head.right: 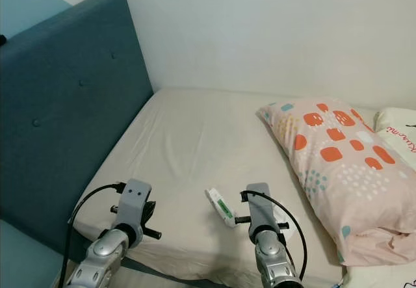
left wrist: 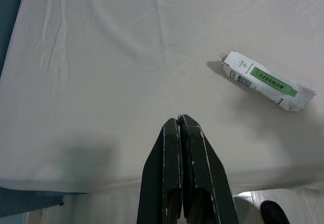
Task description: Clean up the room
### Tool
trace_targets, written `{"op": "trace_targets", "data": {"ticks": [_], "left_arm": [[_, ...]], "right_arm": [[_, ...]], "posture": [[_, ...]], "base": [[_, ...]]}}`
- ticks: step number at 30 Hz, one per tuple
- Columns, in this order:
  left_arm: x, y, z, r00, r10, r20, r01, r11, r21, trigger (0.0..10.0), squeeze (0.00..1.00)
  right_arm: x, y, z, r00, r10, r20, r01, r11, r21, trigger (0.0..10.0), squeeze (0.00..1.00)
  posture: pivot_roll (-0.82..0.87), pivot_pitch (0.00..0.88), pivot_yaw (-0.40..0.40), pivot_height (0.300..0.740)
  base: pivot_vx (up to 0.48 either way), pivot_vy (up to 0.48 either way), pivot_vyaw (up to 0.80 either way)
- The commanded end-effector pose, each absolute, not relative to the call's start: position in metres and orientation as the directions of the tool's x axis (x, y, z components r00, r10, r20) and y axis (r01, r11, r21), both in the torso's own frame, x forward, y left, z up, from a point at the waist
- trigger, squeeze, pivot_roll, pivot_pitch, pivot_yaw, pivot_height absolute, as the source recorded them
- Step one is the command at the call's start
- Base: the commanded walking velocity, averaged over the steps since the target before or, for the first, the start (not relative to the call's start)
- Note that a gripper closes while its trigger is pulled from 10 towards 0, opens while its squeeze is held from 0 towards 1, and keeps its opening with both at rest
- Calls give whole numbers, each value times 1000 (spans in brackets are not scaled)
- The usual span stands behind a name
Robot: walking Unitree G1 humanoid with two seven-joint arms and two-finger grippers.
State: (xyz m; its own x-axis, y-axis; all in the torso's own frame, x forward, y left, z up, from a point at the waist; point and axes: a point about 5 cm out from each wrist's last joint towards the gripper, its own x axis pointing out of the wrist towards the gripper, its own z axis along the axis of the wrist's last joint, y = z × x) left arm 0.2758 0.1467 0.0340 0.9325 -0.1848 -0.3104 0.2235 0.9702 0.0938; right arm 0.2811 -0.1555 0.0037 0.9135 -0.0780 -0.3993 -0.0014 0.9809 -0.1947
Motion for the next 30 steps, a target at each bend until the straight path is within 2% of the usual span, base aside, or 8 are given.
{"op": "trace_targets", "data": {"ticks": [1,23,30], "left_arm": [[271,147,30,929,-181,-323,220,971,88,10000,0],[272,140,31,925,-204,-321,243,966,86,10000,0],[272,141,31,925,-206,-321,245,966,87,10000,0]], "right_arm": [[278,-157,2,909,-88,-407,5,980,-201,10000,0],[276,-160,3,908,-103,-406,24,981,-195,10000,0],[275,-160,3,908,-102,-407,23,981,-195,10000,0]], "posture": [[27,113,19,740],[16,104,27,664],[18,110,29,659]], "base": [[0,0,0],[0,0,0],[0,0,0]]}}
